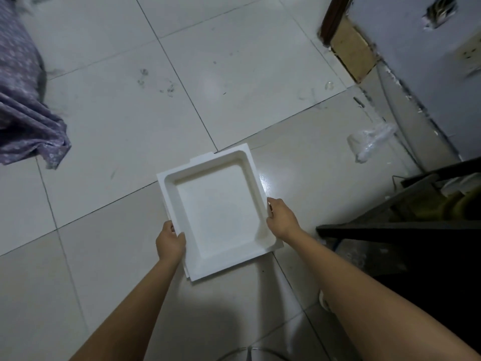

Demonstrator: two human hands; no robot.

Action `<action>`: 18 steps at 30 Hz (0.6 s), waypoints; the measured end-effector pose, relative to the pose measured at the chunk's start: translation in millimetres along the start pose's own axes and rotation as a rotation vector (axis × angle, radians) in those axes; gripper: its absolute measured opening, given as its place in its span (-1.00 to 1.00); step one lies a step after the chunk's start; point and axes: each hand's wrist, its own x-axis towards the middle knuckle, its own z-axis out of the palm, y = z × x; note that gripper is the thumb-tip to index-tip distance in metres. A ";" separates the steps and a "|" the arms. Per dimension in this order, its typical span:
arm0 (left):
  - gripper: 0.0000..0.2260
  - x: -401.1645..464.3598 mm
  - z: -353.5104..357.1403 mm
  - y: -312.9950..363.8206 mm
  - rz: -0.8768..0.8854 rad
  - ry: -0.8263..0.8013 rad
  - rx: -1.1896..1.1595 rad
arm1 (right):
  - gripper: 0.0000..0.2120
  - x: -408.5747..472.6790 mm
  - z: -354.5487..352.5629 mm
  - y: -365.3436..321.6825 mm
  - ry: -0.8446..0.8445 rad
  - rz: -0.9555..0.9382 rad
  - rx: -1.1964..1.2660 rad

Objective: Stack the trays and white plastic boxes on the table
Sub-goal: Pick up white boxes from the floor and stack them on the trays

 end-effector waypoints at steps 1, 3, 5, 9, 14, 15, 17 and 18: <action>-0.72 -4.2 -1.4 5.8 0.014 0.007 -0.010 | -0.72 -4.9 -6.6 -2.3 0.028 -0.009 0.012; -0.74 -13.8 -6.7 22.6 0.026 0.051 -0.051 | -0.61 -15.8 -21.1 -11.1 0.062 -0.019 0.026; -0.77 -18.9 -16.9 45.3 0.056 0.130 -0.083 | -0.58 -26.5 -37.8 -25.8 0.087 -0.027 0.048; -0.79 -29.3 -57.5 105.7 0.098 0.241 -0.015 | -0.62 -50.5 -79.6 -62.9 0.208 -0.078 0.081; -0.81 -55.6 -135.7 183.7 0.162 0.271 0.071 | -0.63 -93.6 -144.7 -125.3 0.384 -0.169 0.051; -0.81 -61.6 -151.6 199.3 0.175 0.273 0.079 | -0.65 -103.7 -159.1 -136.6 0.426 -0.182 0.037; -0.78 -75.6 -182.4 232.6 0.212 0.269 0.099 | -0.67 -125.8 -189.8 -157.6 0.506 -0.192 0.010; -0.77 -84.5 -197.1 249.1 0.238 0.265 0.108 | -0.66 -137.6 -204.6 -166.1 0.543 -0.184 0.000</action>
